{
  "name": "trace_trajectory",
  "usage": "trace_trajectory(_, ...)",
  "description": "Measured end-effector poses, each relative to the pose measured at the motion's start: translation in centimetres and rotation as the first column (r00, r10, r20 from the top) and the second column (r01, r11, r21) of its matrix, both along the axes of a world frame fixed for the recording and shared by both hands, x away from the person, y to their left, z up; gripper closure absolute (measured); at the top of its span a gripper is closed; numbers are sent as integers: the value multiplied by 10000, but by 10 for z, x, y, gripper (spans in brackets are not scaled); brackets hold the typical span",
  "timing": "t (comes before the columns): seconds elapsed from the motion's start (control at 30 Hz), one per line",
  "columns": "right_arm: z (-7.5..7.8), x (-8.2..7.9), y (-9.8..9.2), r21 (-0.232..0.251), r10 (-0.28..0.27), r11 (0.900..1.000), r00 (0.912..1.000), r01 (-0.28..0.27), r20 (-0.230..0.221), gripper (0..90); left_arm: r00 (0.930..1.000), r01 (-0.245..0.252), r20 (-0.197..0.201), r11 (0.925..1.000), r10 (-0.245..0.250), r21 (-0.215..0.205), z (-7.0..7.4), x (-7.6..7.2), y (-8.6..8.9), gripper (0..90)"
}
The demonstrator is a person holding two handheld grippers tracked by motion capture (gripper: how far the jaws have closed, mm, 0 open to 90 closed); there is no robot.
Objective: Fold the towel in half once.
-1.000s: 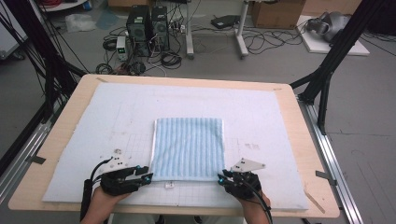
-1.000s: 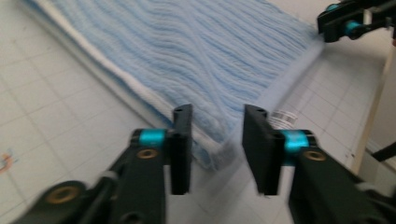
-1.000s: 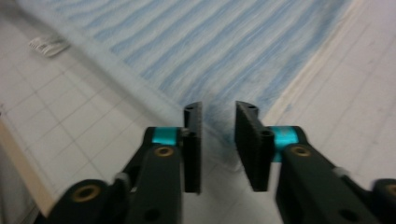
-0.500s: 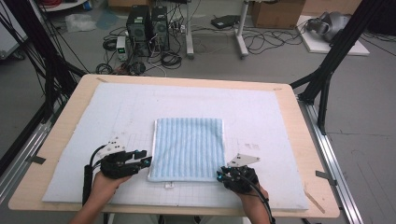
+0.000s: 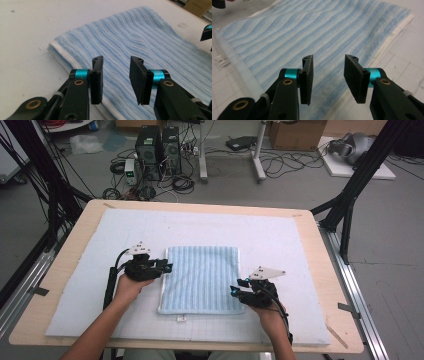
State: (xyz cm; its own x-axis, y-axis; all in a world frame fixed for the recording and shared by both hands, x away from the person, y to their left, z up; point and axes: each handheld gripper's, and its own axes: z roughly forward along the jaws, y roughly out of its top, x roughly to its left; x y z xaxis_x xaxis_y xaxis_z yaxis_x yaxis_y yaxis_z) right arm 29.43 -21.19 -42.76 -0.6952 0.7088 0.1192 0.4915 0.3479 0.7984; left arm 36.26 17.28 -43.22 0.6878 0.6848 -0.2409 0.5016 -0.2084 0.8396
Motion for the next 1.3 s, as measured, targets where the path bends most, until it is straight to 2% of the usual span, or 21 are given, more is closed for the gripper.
trace_trajectory(0.07,0,6,0,18,14,10000,10000,-14,15,586,9999,117,-121,9998,-115,156,-2,10,-5,701)
trace_trajectory(0.1,-1,9,0,-24,9,10000,10000,-9,-17,580,9999,156,-29,9998,-155,110,-4,13,-8,736)
trace_trajectory(0.17,-1,12,0,-49,31,10000,10000,-31,-20,579,9995,295,-101,9989,-292,371,-6,21,-14,751)
trace_trajectory(0.23,-2,19,0,-94,37,9999,10000,-38,-75,574,9996,210,-181,9978,-199,623,-8,28,-19,759)
trace_trajectory(0.27,-2,21,1,-96,28,9999,9999,-29,-119,572,9997,-96,-211,9965,114,827,-12,35,-21,761)
trace_trajectory(0.3,-2,21,1,-96,28,9999,9999,-29,-119,572,9997,-96,-211,9965,114,827,-12,35,-21,763)
trace_trajectory(0.33,-3,25,1,-116,65,9999,9999,-67,-149,567,9985,-307,-401,9905,364,1343,-15,42,-22,763)
trace_trajectory(0.4,-4,28,1,-132,86,9999,9998,-88,-170,566,9978,-490,-368,9892,546,1380,-16,47,-20,769)
trace_trajectory(0.47,-5,30,1,-133,83,9999,9997,-86,-209,563,9965,-794,-116,9816,826,1736,-15,49,-19,776)
trace_trajectory(0.57,-7,32,1,-147,61,9999,9997,-65,-248,561,9955,-906,-114,9801,941,1765,-15,51,-18,766)
trace_trajectory(0.67,-9,35,-1,-273,-195,9995,9991,185,-366,559,9946,-1036,110,9718,1036,2117,-14,50,-17,770)
trace_trajectory(0.7,-9,38,-2,-255,-497,9985,9985,491,-239,568,9939,-1095,133,9716,1091,2099,-15,51,-18,761)
trace_trajectory(0.83,-5,46,-5,-208,-929,9954,9955,933,186,633,9936,-1122,96,9757,1124,1881,-17,52,-16,762)
trace_trajectory(0.9,-2,62,-2,-154,-1164,9930,9925,1171,386,700,9939,-1092,46,9779,1101,1781,-17,53,-15,762)
trace_trajectory(0.97,-2,69,0,-175,-1177,9928,9923,1185,390,701,9940,-1076,7,9786,1092,1752,-17,53,-14,762)
trace_trajectory(1.0,-4,83,8,-229,-1157,9929,9927,1165,338,695,9939,-1083,-5,9793,1100,1712,-17,53,-14,763)
trace_trajectory(1.07,-7,97,16,-226,-1191,9926,9928,1194,145,695,9942,-1057,-49,9816,1078,1592,-18,54,-12,764)
trace_trajectory(1.17,-16,115,22,-683,-1349,9887,9907,1335,-162,701,9943,-1036,-87,9826,1061,1544,-18,54,-12,765)
trace_trajectory(1.2,-19,118,22,-871,-1404,9866,9899,1383,-192,714,9941,-1054,-97,9827,1081,1521,-18,54,-12,765)
trace_trajectory(1.27,-20,121,18,-793,-1655,9834,9859,1631,-251,721,9939,-1075,-107,9837,1102,1439,-19,54,-12,765)
trace_trajectory(1.3,-20,121,16,-962,-1830,9788,9830,1807,-158,720,9945,-1006,-126,9842,1036,1459,-19,54,-10,765)
